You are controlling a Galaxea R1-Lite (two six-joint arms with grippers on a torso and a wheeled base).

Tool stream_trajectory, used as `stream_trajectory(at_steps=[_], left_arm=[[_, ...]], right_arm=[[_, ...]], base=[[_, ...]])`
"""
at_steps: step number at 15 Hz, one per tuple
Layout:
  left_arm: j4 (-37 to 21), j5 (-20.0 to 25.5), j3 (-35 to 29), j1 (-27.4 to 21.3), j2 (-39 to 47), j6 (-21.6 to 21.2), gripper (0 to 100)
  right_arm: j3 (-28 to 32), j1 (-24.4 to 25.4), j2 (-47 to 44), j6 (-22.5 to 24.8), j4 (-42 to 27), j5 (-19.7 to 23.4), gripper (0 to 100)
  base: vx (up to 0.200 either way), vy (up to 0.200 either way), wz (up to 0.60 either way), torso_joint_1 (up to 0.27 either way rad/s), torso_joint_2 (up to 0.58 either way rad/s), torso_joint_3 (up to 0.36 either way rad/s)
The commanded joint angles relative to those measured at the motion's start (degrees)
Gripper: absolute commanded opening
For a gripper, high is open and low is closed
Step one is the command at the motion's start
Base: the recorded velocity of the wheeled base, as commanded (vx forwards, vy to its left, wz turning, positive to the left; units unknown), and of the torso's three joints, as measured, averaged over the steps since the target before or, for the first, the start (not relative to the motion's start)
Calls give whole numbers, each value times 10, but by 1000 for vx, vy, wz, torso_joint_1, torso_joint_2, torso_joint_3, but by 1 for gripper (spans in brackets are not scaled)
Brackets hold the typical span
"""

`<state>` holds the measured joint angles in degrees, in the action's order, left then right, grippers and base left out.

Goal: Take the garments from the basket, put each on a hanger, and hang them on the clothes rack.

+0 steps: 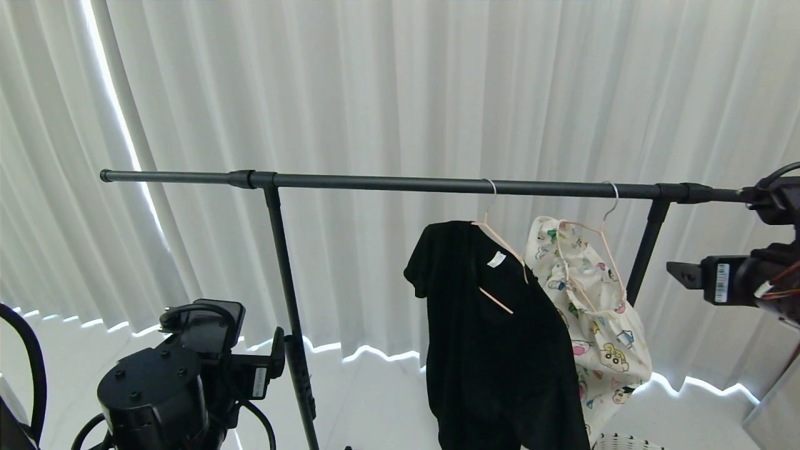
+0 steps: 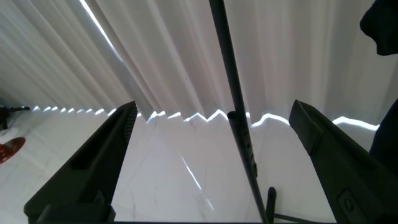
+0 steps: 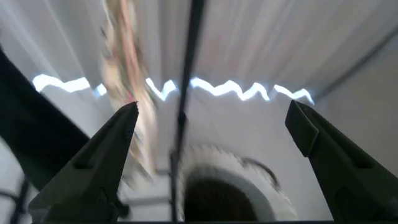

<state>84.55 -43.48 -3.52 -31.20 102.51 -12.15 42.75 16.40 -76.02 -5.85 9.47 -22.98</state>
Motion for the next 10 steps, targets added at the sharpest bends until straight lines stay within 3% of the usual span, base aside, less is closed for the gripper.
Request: stream_trajectory(at_steps=[1,3,7,10], left_arm=[[1,0,0,0,-2,1,100],[14,0,-2,3,-2,0,100],[15,1,-25,13,-5,-4,100],[15,3,-76,55,-6,-19,100]], right_arm=[[-2,-4,90,9,-55,-6,100],[-5,-27,134,64,-149,-30,100],[-14,-45,139,112,-149,-31,100],[-14,-60,144,128,-148,-31,100]], base=[[-200,0,0,22,2,2],[-200,0,0,-7,5,2],[-200,0,0,-6,5,4],[-200,0,0,5,2,2]])
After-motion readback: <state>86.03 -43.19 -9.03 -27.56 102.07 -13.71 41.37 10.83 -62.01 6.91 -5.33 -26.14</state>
